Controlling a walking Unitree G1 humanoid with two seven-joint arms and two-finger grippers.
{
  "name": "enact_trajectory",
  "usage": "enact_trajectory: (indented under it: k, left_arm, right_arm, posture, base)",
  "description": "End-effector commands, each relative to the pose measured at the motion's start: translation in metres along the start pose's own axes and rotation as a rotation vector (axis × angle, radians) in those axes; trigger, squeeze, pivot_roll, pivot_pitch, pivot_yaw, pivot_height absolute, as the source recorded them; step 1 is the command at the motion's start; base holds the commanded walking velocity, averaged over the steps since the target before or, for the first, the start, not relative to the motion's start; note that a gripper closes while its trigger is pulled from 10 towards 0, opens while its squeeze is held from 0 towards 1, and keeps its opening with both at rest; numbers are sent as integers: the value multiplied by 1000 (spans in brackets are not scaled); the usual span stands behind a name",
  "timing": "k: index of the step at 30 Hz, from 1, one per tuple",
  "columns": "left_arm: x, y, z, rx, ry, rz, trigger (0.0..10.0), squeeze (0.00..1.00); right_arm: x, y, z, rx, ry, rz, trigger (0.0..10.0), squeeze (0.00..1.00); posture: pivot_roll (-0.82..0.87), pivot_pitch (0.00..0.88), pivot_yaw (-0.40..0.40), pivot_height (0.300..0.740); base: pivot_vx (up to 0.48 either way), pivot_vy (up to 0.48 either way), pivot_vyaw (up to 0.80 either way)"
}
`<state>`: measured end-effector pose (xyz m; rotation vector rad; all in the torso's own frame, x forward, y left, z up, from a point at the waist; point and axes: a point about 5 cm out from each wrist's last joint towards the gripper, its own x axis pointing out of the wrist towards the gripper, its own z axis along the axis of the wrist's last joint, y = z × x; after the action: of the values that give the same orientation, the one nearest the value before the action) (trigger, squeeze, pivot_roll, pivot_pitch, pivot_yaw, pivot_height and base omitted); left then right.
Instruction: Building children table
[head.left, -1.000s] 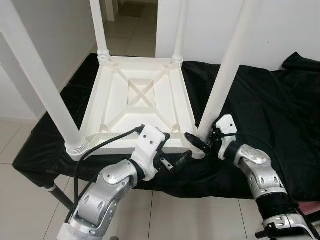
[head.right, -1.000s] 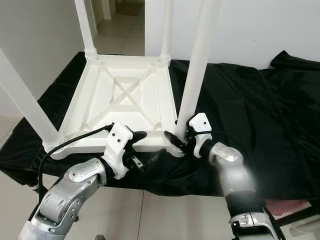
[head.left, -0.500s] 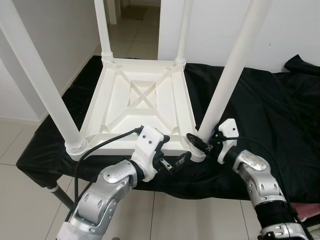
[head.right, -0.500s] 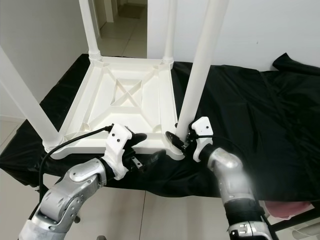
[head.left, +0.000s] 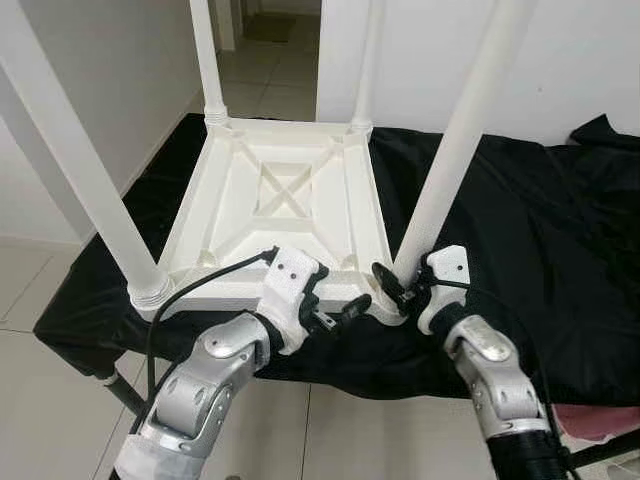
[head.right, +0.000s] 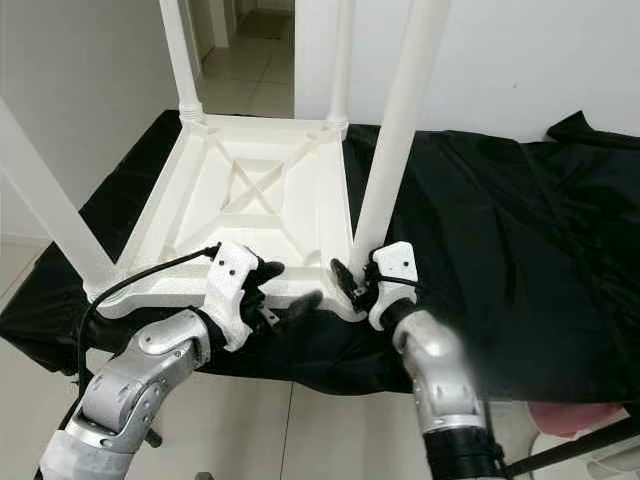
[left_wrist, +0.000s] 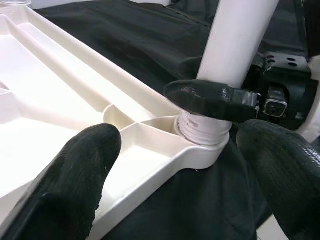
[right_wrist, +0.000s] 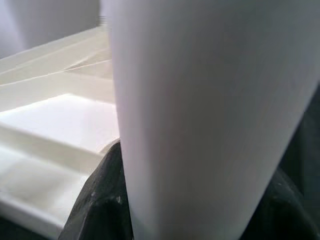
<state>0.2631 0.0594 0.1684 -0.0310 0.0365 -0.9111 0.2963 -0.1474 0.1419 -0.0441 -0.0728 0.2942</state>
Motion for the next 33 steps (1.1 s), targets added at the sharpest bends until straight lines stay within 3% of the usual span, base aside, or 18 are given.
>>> enact_trajectory:
  k: [1, 6, 8, 10, 12, 18, 24, 25, 26, 32, 33]
  left_arm:
    - [0, 4, 0, 14, 1, 40, 10000, 0]
    - [1, 7, -2, 53, 13, 62, 10000, 0]
    - [1, 10, -3, 58, 18, 83, 10000, 0]
    - [1, 10, -3, 58, 18, 83, 10000, 0]
    - [1, 13, -2, 35, 14, 103, 10000, 0]
    - [2, 14, 0, 45, 9, 114, 10000, 0]
    - [0, 11, -2, 134, 54, 73, 10000, 0]
    - [0, 13, -3, 109, 63, 64, 10000, 0]
    - [0, 14, -3, 45, 59, 43, 10000, 0]
    - [1, 14, -2, 35, 66, 30, 10000, 0]
    - [0, 14, -5, 49, 84, 21, 10000, 0]
  right_arm:
    - [-5, -9, -5, 28, 36, -155, 10000, 0]
    - [-4, 1, -10, 24, 81, -246, 10000, 0]
    - [-1, 13, -7, 4, 71, -331, 10000, 0]
    - [-1, 13, -7, 4, 71, -331, 10000, 0]
    - [4, 23, 0, 41, 33, -394, 10000, 0]
    - [7, 26, 6, 60, 25, -422, 10000, 0]
    - [9, 23, 8, 55, 51, -405, 10000, 0]
    - [9, 23, 9, 50, 46, -391, 10000, 129]
    - [12, 26, 13, 58, 22, -357, 10000, 1000]
    - [14, 25, 19, 35, -13, -327, 10000, 1000]
    - [14, 23, 21, 32, -24, -303, 10000, 78]
  posture:
    - [-31, 14, 8, 740]
    - [-28, 15, 15, 740]
    - [-22, 21, 18, 740]
    - [-22, 21, 18, 740]
    - [-25, 20, 22, 740]
    - [-30, 28, 26, 740]
    - [-25, 39, 24, 740]
    - [-20, 35, 23, 740]
    - [-19, 39, 17, 740]
    - [-18, 40, 10, 740]
    - [-14, 35, 7, 740]
  base:
    - [0, 0, 0]
    - [0, 0, 0]
    - [0, 0, 0]
    - [0, 0, 0]
    - [0, 0, 0]
    - [0, 0, 0]
    - [0, 0, 0]
    - [0, 0, 0]
    - [0, 0, 0]
    - [0, 0, 0]
    - [0, 0, 0]
